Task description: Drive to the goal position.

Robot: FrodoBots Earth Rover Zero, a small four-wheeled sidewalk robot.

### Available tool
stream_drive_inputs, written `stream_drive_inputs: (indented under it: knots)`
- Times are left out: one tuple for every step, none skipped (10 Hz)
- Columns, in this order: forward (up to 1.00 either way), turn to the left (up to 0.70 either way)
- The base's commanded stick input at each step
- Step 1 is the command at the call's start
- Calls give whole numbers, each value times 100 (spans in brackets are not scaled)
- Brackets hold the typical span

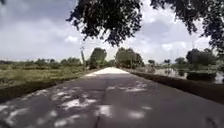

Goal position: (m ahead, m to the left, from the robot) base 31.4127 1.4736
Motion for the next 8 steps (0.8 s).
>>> stream_drive_inputs:
  knots:
    - [70, 0]
    - [70, -17]
    - [70, -29]
    - [70, -11]
    - [70, 0]
    - [70, 0]
    - [70, 0]
    - [70, 0]
